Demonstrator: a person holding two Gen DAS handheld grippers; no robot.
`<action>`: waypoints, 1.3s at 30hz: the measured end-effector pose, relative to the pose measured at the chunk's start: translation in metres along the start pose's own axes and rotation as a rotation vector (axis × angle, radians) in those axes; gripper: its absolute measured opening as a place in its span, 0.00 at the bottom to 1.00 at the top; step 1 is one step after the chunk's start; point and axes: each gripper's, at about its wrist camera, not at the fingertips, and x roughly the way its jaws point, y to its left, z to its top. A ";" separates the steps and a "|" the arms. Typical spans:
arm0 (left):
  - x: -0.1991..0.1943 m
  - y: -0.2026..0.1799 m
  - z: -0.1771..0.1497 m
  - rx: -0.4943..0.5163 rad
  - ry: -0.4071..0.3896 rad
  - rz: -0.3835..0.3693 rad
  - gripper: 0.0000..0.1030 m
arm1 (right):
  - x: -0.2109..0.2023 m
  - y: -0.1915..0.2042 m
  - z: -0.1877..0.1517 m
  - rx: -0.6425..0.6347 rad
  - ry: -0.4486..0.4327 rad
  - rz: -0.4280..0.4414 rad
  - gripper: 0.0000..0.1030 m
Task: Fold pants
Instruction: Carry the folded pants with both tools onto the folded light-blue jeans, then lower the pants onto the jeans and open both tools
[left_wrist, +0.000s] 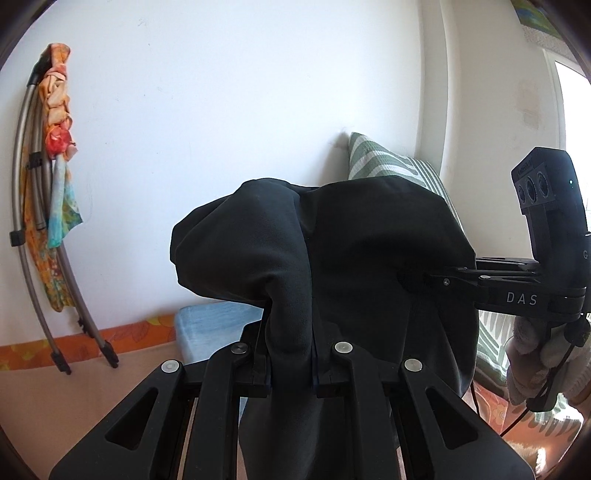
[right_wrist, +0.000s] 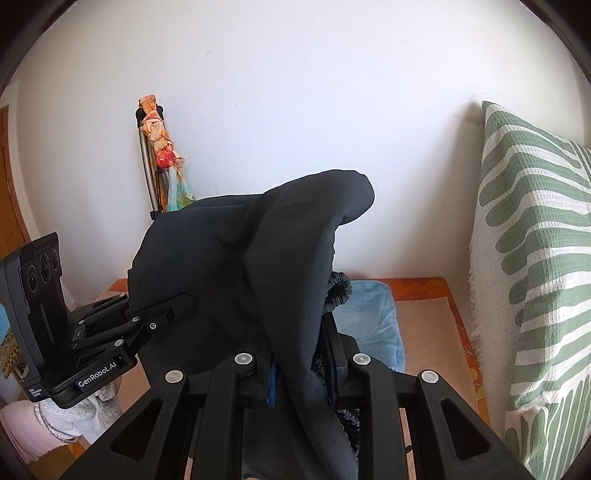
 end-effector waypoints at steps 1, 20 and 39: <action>0.004 0.004 0.003 -0.005 -0.001 0.001 0.12 | 0.005 -0.001 0.006 -0.006 -0.001 -0.002 0.18; 0.188 0.102 -0.018 -0.061 0.230 0.204 0.18 | 0.232 -0.071 0.037 -0.062 0.217 -0.027 0.28; 0.071 0.072 -0.012 -0.069 0.167 0.217 0.51 | 0.117 -0.067 0.014 0.056 0.051 -0.145 0.67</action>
